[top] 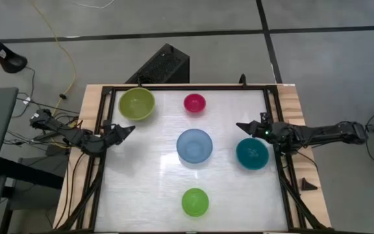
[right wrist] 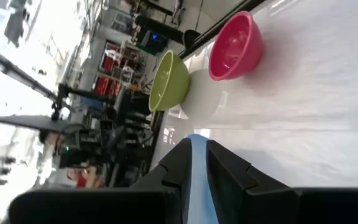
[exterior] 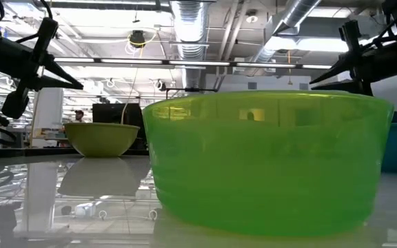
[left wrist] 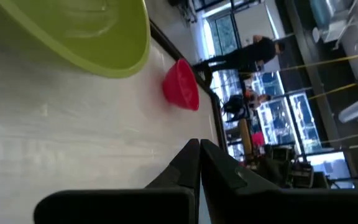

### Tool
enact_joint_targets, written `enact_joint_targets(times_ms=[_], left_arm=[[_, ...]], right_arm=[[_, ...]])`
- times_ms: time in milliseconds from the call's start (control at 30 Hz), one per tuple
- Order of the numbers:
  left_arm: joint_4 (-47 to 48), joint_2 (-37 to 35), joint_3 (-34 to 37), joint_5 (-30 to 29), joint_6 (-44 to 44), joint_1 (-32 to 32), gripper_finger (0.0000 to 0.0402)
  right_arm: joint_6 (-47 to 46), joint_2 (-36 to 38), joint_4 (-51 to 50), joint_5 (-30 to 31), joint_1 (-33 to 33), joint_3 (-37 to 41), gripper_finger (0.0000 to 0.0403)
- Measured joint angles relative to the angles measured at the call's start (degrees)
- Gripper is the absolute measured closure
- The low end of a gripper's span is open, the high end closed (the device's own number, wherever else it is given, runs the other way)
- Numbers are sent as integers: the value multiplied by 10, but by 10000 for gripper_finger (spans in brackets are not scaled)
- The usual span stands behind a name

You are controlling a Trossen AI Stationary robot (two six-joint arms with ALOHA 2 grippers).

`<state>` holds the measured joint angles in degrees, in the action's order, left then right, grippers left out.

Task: Nest bowls inside each other
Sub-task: Stack the blue bowl on top of the dark green bowl

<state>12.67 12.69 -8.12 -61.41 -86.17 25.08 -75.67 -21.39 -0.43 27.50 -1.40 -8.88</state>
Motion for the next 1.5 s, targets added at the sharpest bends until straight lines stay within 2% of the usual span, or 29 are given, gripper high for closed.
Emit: enact_joint_targets(times_ms=[100,200,333,433,533,700,833,1000,1133,1233,1333,1500], left_arm=[[0,0,0,0,4,0,401],[-1,0,0,-13,-11,0,401],[-6,0,-1,-21,-17,0,401],[-6,0,-1,-25,14,0,401],[-6,0,-1,-36,24,0,401],[-21,0,-1,-43,36,0,402],[-85,0,-1,-22,155,0,389],[-143,0,-2,-3,330,-8,328],[-152,0,-19,2,461,-23,260],[-152,0,-32,7,528,-39,218],[-153,0,-45,4,565,-54,199],[-152,0,-51,-3,585,-81,198]], right_arm=[[-5,0,6,11,14,0,320],[54,0,71,7,29,0,320],[189,-14,245,-21,41,0,320],[313,-37,375,-31,42,-1,320],[411,-64,433,-33,41,-19,320],[432,-114,424,-39,41,-76,320],[440,-171,425,-72,41,-116,320],[444,-237,424,-85,41,-158,304],[444,-288,414,-119,42,-193,251],[439,-332,343,-178,42,-229,201],[468,-380,260,-248,37,-269,164],[561,-449,170,-336,11,-341,158]])
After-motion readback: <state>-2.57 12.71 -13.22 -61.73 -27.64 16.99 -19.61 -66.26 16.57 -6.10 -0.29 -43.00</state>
